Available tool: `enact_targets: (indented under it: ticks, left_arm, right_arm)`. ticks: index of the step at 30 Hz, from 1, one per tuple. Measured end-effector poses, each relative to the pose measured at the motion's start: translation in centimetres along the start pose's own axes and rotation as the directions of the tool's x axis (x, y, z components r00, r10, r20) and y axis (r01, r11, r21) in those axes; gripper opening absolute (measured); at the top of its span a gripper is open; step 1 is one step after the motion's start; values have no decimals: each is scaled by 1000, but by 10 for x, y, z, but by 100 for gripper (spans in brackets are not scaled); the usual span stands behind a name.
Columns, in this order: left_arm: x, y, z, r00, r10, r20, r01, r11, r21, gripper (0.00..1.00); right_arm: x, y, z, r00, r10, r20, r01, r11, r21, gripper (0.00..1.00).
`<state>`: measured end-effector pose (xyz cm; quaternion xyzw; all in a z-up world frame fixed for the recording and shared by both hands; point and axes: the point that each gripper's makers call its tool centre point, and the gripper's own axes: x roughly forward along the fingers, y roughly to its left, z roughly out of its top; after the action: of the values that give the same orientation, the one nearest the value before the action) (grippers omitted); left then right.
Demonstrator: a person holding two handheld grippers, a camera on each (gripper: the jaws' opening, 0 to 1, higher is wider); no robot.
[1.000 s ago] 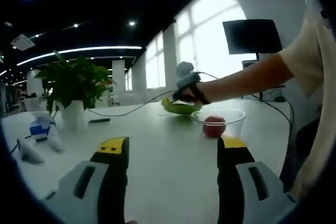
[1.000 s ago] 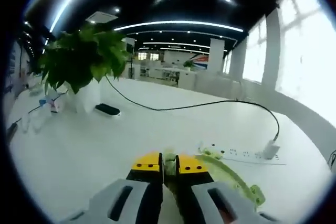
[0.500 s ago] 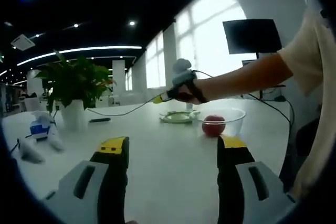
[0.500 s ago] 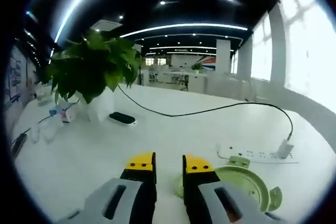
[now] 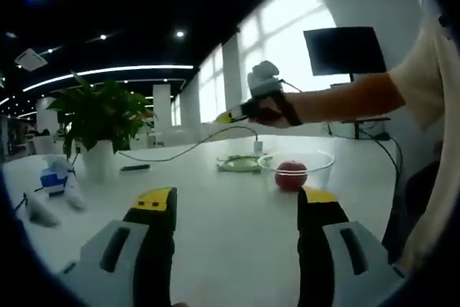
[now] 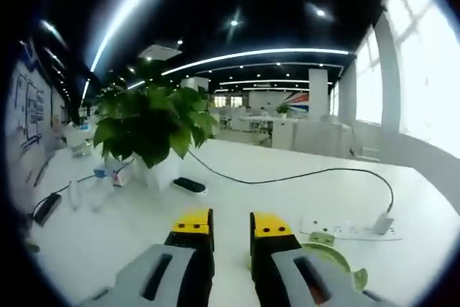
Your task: Open container latches remove lid place lid upside down on tabletop take tomato from container place on tabletop
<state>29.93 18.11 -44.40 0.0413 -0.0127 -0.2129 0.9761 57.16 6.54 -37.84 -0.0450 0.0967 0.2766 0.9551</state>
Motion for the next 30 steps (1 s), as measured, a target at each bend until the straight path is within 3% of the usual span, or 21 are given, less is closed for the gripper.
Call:
enact_targets:
  ticks: [10,19,23,30]
  left_arm:
    - [5,-4,8,1000,-19,5,19,1000,13,63]
    - [15,-19,15,998,-64,8,64,997,33,63]
    - [17,-25,15,997,-82,5,82,996,44,63]
    - [18,-32,15,995,-98,-4,98,994,57,63]
  right_arm:
    - [-42,-39,35,996,8,88,-12,999,44,16]
    - [-98,-79,57,981,-28,190,16,998,62,22]
    - [-124,-89,61,975,-35,220,34,999,9,25]
    - [-170,-98,61,964,-24,265,25,1000,-3,27]
